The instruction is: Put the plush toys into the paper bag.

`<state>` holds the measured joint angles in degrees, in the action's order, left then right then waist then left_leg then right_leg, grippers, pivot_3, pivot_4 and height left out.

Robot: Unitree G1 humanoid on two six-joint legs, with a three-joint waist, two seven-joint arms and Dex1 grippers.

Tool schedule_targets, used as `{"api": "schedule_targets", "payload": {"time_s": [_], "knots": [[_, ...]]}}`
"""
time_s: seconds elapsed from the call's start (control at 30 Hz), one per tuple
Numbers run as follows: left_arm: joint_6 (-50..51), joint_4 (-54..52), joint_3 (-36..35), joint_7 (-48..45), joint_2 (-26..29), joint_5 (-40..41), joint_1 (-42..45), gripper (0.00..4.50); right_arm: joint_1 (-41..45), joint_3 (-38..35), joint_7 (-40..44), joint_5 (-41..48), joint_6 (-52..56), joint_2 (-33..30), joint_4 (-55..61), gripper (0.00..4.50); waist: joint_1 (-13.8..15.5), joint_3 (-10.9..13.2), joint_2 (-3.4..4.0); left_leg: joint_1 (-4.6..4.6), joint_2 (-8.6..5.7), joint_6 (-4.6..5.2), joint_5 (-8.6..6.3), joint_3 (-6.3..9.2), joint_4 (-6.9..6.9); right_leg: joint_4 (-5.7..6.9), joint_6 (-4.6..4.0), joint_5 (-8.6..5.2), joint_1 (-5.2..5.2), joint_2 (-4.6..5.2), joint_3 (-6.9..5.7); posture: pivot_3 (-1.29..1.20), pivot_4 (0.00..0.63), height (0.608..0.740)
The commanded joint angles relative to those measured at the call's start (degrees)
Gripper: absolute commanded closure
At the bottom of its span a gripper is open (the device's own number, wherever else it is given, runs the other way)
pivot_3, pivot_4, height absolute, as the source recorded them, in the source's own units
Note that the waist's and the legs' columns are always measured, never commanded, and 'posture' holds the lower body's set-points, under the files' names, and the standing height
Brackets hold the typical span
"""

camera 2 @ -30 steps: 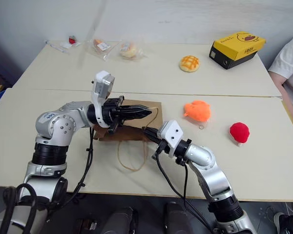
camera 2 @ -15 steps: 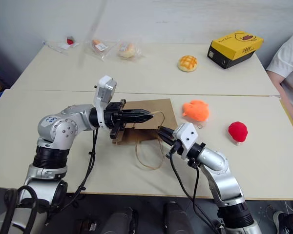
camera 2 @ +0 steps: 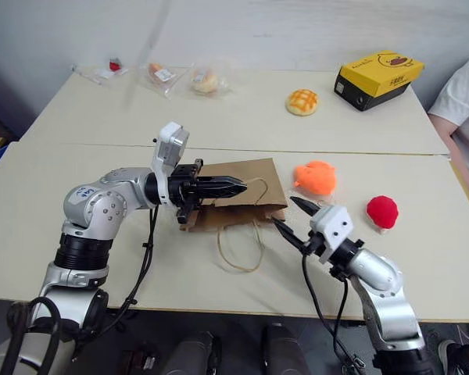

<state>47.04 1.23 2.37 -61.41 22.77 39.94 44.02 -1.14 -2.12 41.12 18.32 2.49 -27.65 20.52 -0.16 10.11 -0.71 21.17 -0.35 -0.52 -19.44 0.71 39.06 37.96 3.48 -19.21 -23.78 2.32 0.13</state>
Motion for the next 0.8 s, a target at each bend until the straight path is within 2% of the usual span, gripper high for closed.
{"api": "schedule_targets", "payload": {"time_s": [0.03,0.13,0.2,0.3,0.53,0.8], "knots": [[-1.6,0.6,-0.4,0.8,-1.3,-0.2,1.7,4.5,-0.7,3.4,3.4,2.3,0.9,-0.7,4.6,2.75,-0.1,0.0,0.0,-0.01,0.01,0.0,0.0,0.0,0.0,0.0,0.0,0.0,0.01,-0.02,0.0,0.0,0.15,0.74],[-1.9,1.2,-0.1,1.0,-2.0,-0.4,2.4,4.5,1.1,8.0,2.4,1.7,5.5,0.3,5.4,3.74,-0.1,0.0,0.0,-0.07,0.01,0.0,0.0,-0.02,0.01,0.04,0.0,0.0,0.02,-0.02,0.04,0.0,0.15,0.74],[-1.8,1.2,0.3,0.7,-2.5,-0.3,2.7,4.5,5.6,11.9,-1.5,-2.8,7.6,3.5,2.6,4.48,-0.1,0.0,0.0,-0.07,0.01,-0.01,0.01,-0.01,0.02,0.04,0.0,0.0,0.02,-0.01,0.04,0.0,0.15,0.74],[-1.4,1.1,0.4,0.8,-2.9,-0.2,2.9,4.5,11.0,14.0,-6.9,-7.8,8.3,7.9,-2.5,4.48,-0.1,0.0,0.01,-0.06,0.01,-0.04,0.03,-0.01,0.05,0.06,0.0,0.0,-0.01,0.0,0.04,0.0,0.15,0.74],[-2.9,2.8,-0.5,1.6,-5.0,0.0,3.4,4.5,20.7,16.9,-11.5,-15.3,7.4,12.3,-15.0,4.48,0.0,0.0,0.01,0.07,-0.06,-0.02,0.02,0.04,0.04,-0.01,0.01,0.01,-0.02,0.07,-0.01,0.0,0.15,0.74],[0.2,3.3,-5.9,8.4,-10.3,4.5,4.6,4.5,25.5,17.2,-16.7,-20.5,1.4,17.0,-26.2,4.48,-0.3,0.0,0.01,0.06,-0.03,-0.05,0.03,0.03,0.04,0.04,0.01,0.0,-0.08,0.03,0.01,0.0,0.15,0.74]]}}
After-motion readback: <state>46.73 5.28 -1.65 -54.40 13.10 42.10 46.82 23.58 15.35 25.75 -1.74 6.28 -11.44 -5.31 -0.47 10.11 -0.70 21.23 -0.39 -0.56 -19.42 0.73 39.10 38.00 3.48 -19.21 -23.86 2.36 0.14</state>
